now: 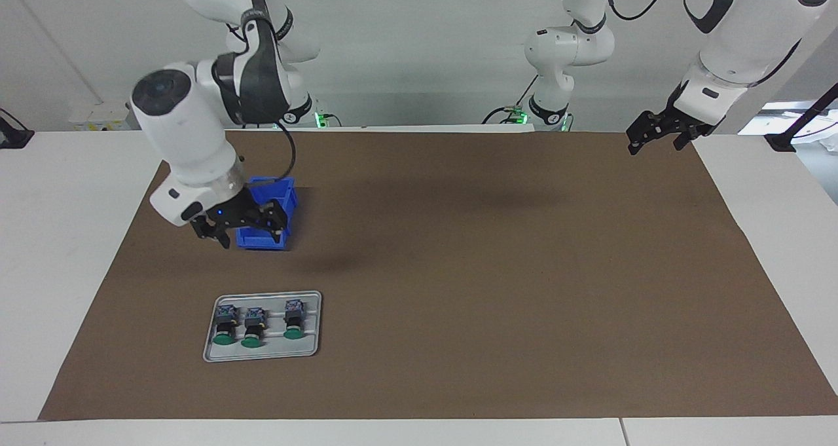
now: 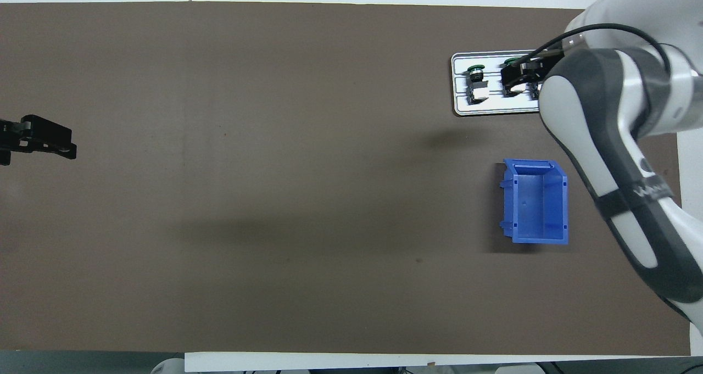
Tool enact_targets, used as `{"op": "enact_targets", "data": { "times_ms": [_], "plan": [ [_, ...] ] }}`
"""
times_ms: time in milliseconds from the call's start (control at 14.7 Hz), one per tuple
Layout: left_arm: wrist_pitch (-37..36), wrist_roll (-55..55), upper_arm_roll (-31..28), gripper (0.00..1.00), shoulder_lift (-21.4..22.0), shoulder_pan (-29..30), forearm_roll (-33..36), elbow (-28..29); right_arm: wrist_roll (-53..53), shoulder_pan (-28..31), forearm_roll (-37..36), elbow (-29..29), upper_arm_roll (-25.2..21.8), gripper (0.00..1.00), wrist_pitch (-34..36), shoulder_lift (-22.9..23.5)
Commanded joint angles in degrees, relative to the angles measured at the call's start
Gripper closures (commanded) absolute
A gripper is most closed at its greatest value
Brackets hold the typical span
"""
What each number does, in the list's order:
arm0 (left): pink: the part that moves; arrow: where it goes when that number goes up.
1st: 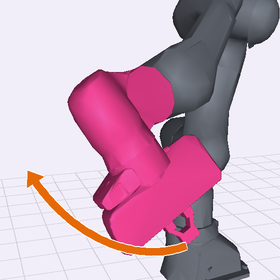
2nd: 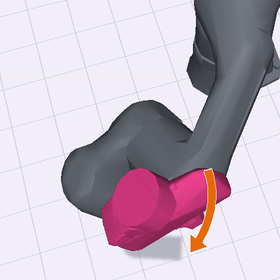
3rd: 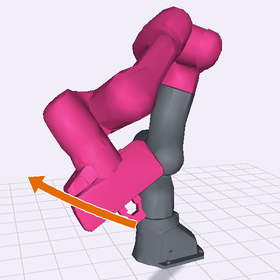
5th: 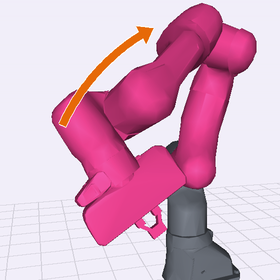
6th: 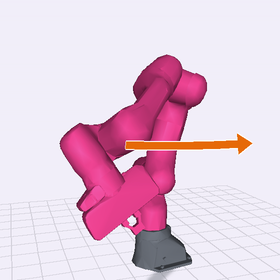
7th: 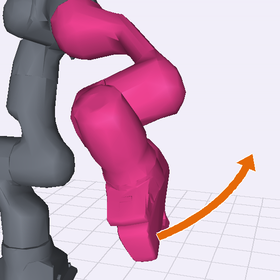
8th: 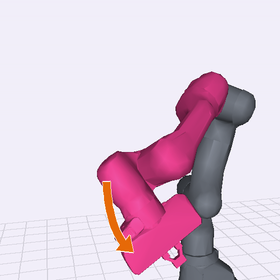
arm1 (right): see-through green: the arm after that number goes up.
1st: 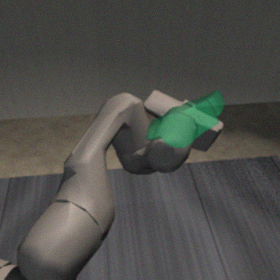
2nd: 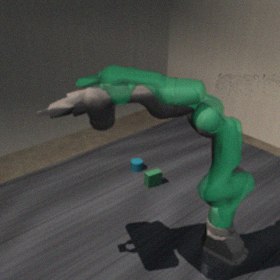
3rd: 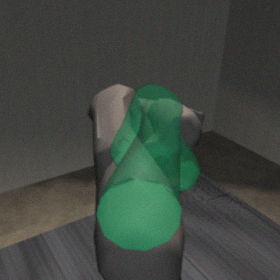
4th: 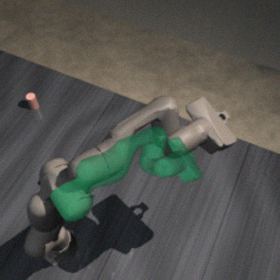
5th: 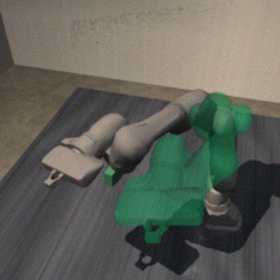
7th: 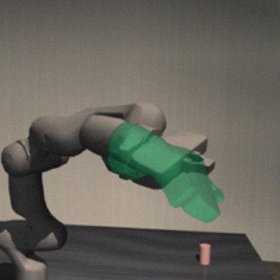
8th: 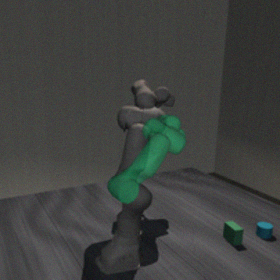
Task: Place and press button with both arms
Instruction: 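Grasp a green button from the tray with the right gripper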
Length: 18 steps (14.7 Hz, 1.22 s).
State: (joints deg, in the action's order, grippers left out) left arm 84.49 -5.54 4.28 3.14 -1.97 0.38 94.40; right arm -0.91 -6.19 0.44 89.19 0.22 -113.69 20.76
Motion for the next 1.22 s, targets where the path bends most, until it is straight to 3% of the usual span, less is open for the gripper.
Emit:
{"op": "enact_targets", "data": {
  "times_ms": [0, 272, 748, 885, 953, 1021, 1089, 1157],
  "plan": [
    [0.4, 0.0, -0.3, 0.00, 1.7, 0.0, 0.0, 1.8, -0.9, 0.2, 0.7, -1.5, 0.1, 0.01, -6.1, 5.6],
    [0.4, 0.5, -0.3, 0.00, 1.7, 0.0, 0.0, 1.9, -0.8, 0.2, 1.0, -0.5, 0.5, 0.02, -12.0, 10.2],
    [0.5, 0.4, -0.3, 0.00, 1.8, 0.0, 0.0, 2.2, -0.2, -0.7, 1.0, 4.1, 0.5, 0.19, -18.7, 12.2],
    [0.5, 0.4, -0.3, 0.00, 1.8, 0.0, 0.0, 2.2, -0.2, -0.7, 1.0, 4.1, 0.5, 0.35, -18.2, 12.2],
    [0.5, 0.4, -0.3, 0.00, 1.8, 0.0, 0.0, 2.2, -0.2, -0.7, 1.0, 4.1, 0.5, 0.52, -17.8, 12.1],
    [0.5, 0.4, -0.3, 0.00, 1.8, 0.0, 0.0, 2.2, -0.3, -0.8, 1.0, 3.8, 0.5, 0.78, -16.8, 12.1],
    [0.5, 0.4, -0.3, 0.00, 1.8, 0.0, 0.0, 2.2, -0.3, -0.7, 0.9, 3.0, 0.5, 0.93, -15.1, 11.9],
    [0.5, 0.3, -0.3, 0.00, 1.8, 0.0, 0.0, 2.2, -0.5, -0.8, 0.9, 1.4, 0.5, 1.00, -12.9, 11.9]
  ]
}}
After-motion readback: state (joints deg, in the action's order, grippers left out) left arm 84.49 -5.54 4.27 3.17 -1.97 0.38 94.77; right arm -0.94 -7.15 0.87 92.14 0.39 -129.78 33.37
